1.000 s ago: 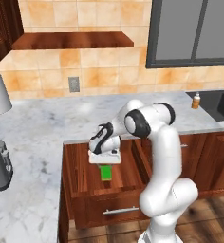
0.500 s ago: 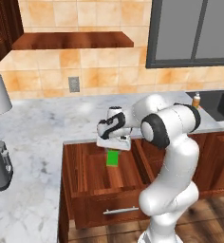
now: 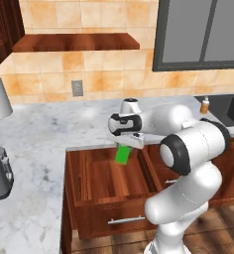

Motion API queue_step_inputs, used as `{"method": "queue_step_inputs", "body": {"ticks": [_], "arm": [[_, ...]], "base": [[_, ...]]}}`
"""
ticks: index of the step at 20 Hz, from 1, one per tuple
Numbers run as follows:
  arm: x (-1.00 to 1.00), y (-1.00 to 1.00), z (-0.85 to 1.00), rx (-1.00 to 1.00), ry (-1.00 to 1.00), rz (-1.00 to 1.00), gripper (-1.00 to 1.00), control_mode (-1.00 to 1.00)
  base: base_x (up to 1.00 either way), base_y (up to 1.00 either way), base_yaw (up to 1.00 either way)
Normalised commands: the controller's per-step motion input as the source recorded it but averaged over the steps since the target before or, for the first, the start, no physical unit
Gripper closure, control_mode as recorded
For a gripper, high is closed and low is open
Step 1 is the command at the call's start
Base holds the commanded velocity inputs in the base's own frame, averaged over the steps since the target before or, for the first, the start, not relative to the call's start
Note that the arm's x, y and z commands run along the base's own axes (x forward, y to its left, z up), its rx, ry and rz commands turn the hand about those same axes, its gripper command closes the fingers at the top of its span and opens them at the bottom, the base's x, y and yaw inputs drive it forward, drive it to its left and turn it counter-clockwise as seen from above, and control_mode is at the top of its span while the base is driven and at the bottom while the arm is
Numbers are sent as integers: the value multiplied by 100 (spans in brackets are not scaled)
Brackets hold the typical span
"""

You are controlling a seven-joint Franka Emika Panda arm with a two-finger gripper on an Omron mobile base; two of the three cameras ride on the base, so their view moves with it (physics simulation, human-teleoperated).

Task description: Restock the sink supplies by placing the sponge and soap dispenser on the counter and next to the sink. Make sure the soap dispenser is upright.

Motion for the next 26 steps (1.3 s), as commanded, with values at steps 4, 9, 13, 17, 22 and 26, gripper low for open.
{"method": "queue_step_inputs", "body": {"ticks": [4,9,13,17,22,26], "arm": [[0,-54,8,2,0,-11,100,100],[0,0,0,0,0,0,100,100],[0,0,0,0,0,0,100,100],[0,0,0,0,0,0,100,100],[0,0,0,0,0,0,100,100],[8,-11,0,2,0,0,100,-100]], "base": [[0,-25,-4],[3,-100,-15],[30,-100,-11],[68,-94,-4],[77,-67,0],[13,-37,0]]}}
